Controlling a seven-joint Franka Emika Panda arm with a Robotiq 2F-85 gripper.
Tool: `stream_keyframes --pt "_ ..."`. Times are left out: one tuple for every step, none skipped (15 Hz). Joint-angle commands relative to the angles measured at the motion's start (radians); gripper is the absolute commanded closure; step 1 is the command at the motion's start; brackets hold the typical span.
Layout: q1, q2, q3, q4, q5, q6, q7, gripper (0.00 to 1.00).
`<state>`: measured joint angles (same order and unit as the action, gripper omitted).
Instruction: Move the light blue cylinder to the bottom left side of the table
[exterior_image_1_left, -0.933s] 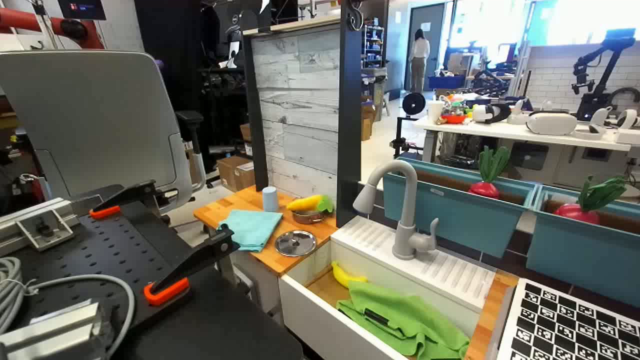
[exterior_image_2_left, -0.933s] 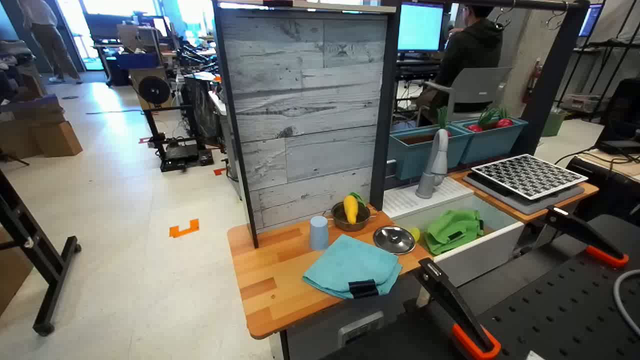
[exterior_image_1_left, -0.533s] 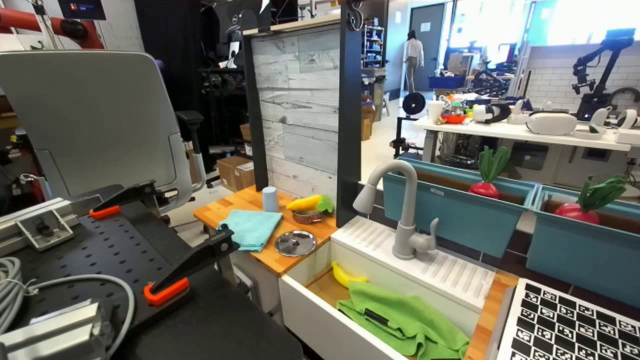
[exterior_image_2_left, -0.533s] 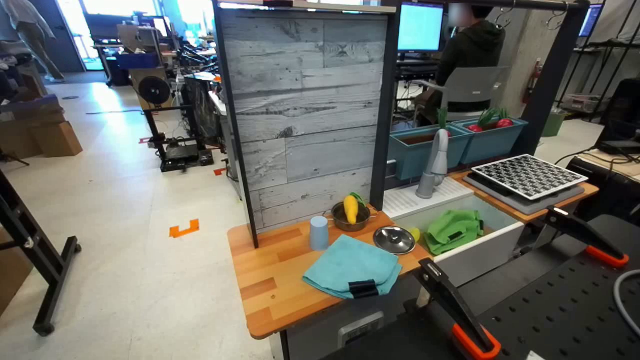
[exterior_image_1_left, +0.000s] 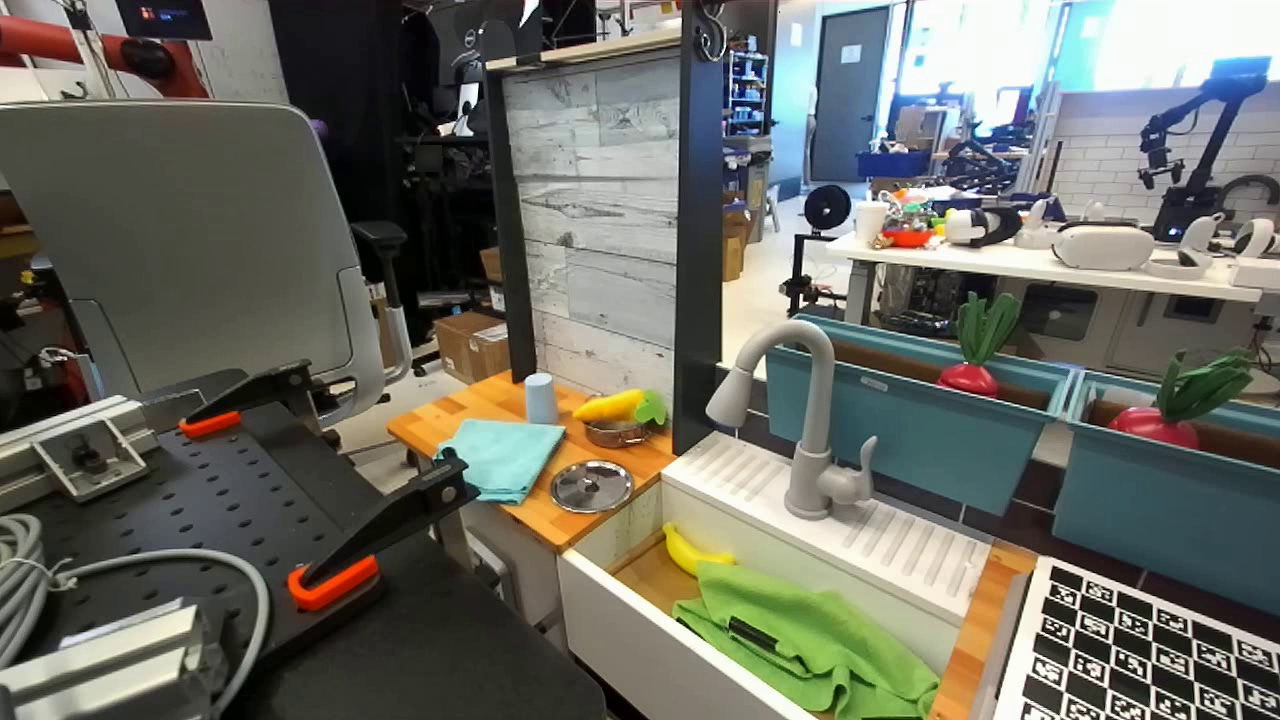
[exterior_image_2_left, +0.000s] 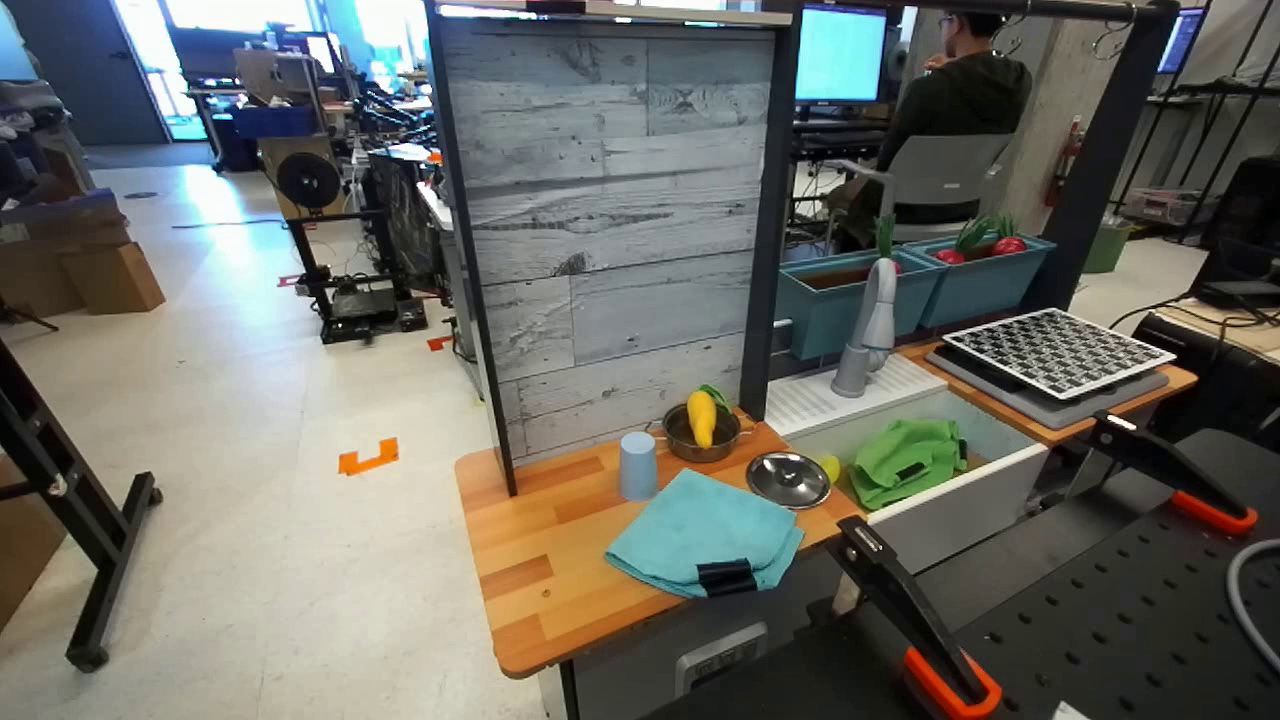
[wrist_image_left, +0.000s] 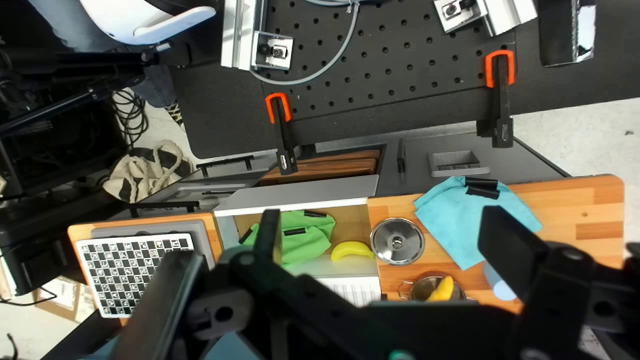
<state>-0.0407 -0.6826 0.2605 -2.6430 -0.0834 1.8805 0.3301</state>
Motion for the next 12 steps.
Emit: stream_keyframes --pt "0.026 0.005 -0.023 0.002 -0.015 -0.003 0.014 0.0" --pt "0.026 0.005 -0.023 0.002 -0.015 -0.003 0.014 0.0" --pt "0.026 0.005 -0.023 0.002 -0.015 -0.003 0.014 0.0" --pt "0.026 0.005 -0.023 0.002 -0.015 -0.003 0.014 0.0" --pt "0.026 0.005 -0.023 0.002 -0.015 -0.003 0.014 0.0" --pt "0.026 0.005 -0.023 0.002 -0.015 -0.003 0.014 0.0" --pt "0.026 0.005 -0.023 0.002 -0.015 -0.003 0.014 0.0" --pt "0.026 0.005 -0.023 0.002 -0.015 -0.003 0.014 0.0" --pt "0.026 0.005 -0.023 0.002 -0.015 -0.003 0.014 0.0" --pt "0.026 0.005 -0.023 0.002 -0.015 -0.003 0.014 0.0" --pt "0.028 0.009 -0.017 -0.001 -0.019 0.019 0.015 0.0" --pt "0.032 0.019 -0.016 0.001 -0.007 0.037 0.022 0.0"
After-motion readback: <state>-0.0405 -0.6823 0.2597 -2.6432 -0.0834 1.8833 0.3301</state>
